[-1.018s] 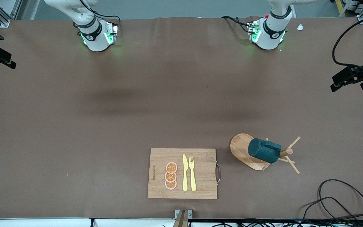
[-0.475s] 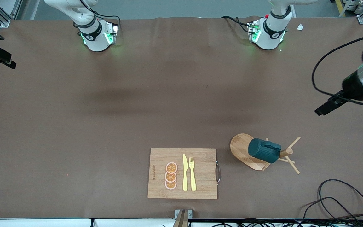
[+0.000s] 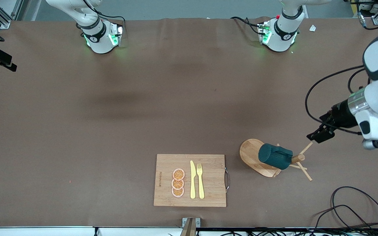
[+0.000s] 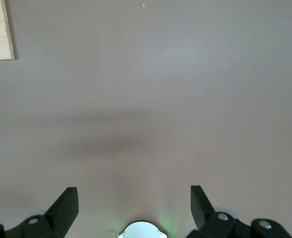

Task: Transfer cup from left to right arm and place
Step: 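Reach the left gripper to the teal mug on the wooden stand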

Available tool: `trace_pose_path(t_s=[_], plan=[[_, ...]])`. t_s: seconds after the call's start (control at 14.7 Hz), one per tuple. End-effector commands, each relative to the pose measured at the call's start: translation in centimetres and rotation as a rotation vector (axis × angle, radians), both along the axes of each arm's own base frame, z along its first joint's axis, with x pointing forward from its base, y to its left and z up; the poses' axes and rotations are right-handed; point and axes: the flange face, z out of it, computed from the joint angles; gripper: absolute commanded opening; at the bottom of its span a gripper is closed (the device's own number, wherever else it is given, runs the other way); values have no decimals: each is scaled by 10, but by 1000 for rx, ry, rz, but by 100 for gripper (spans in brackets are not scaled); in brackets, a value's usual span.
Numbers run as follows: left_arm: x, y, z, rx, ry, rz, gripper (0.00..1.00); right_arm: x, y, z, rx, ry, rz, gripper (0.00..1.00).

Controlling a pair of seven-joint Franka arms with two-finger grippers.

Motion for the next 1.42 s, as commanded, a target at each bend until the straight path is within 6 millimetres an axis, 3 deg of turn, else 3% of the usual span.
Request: trace_pose_path(t_s=[0.0,0.2,0.41,0.81,1.36], plan=[[20,-12,-17,-40,-9,76,100,-6,-1,3,0,0,7,100],[30,-36,-47,-73,-9,81,100,-7,-1,3,0,0,7,100],[40,-50,-62,-84,-36,115,100,-7,-1,3,0,0,7,100],[55,-57,-100,-97,-62,136,100,-7,-1,3,0,0,7,100],[61,-60,-124,-139,-48,171,100,-6,-1,3,0,1,7,100]])
